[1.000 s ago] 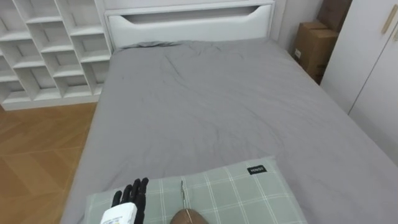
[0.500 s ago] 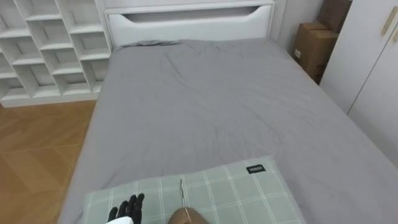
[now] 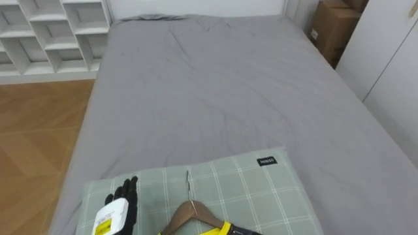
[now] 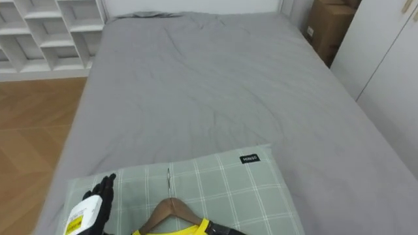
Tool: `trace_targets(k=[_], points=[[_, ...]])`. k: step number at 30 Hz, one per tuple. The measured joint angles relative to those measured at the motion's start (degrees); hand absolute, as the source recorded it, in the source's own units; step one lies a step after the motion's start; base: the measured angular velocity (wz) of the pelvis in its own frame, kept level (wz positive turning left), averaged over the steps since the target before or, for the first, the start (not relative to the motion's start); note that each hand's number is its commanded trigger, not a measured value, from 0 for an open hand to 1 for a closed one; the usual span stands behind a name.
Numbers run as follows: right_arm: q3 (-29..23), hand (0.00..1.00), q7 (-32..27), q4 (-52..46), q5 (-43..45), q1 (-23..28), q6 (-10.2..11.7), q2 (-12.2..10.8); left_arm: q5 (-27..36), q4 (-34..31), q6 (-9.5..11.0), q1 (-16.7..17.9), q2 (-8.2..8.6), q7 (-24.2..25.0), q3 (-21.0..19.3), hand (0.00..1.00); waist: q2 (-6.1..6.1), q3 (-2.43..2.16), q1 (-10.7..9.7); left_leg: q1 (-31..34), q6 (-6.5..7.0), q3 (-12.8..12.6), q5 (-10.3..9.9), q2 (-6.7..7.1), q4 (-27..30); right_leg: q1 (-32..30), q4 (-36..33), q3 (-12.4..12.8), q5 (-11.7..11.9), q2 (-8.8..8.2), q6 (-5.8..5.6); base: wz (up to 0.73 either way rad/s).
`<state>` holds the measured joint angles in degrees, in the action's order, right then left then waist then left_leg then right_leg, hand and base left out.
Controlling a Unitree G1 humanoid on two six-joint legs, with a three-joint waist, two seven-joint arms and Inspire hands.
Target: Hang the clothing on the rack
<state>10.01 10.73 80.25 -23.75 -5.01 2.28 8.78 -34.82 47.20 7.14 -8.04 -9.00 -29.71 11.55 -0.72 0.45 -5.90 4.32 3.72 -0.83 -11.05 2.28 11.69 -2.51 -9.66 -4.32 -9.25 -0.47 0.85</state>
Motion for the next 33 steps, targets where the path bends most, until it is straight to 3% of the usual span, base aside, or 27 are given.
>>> trace_targets(k=[9,13,18,26,33], points=[[4.6,0.00,-1.3,-0.1,-3.2,-1.3,-1.0,-0.4,5.1,3.1,0.1,-1.8,0.31,0.1,0.3,0.00,-0.09,0.50,0.2,1.0,0.06,0.1,0.0,0.11,0.0,-0.9,0.1,-0.6,0.0,-0.18,-0.01,0.01],[5.8,0.00,-1.2,-0.1,-3.3,-2.8,-1.0,-1.2,6.1,4.6,0.3,-1.9,1.64,-0.1,0.6,0.00,0.28,0.74,0.4,2.0,0.25,0.2,0.2,0.22,0.1,-1.8,0.0,-0.6,0.1,-0.30,-0.14,0.00],[6.3,0.00,-1.1,-0.1,-3.5,-3.2,-1.0,-2.0,6.0,4.6,0.4,-1.9,2.76,-0.1,1.1,0.00,0.46,0.76,1.4,2.1,0.29,0.1,0.2,0.24,-0.2,-2.2,0.0,-0.5,0.1,-0.30,-0.17,-0.01],[6.2,0.00,-1.4,-0.2,-3.5,-3.7,-0.9,-1.8,6.1,6.0,0.4,-1.2,2.87,0.1,2.6,0.00,0.39,0.73,1.5,2.2,0.28,0.1,0.4,0.31,-0.3,-2.3,0.0,-0.6,0.1,-0.40,-0.17,0.00],[6.8,0.00,-1.3,0.0,-3.6,-3.6,-0.9,-1.8,5.9,9.6,0.4,-1.1,2.86,2.9,5.7,0.00,-0.41,0.82,1.4,0.9,0.26,0.4,0.6,0.31,-0.3,-0.7,0.0,-1.2,0.1,-0.43,-0.17,0.04]])
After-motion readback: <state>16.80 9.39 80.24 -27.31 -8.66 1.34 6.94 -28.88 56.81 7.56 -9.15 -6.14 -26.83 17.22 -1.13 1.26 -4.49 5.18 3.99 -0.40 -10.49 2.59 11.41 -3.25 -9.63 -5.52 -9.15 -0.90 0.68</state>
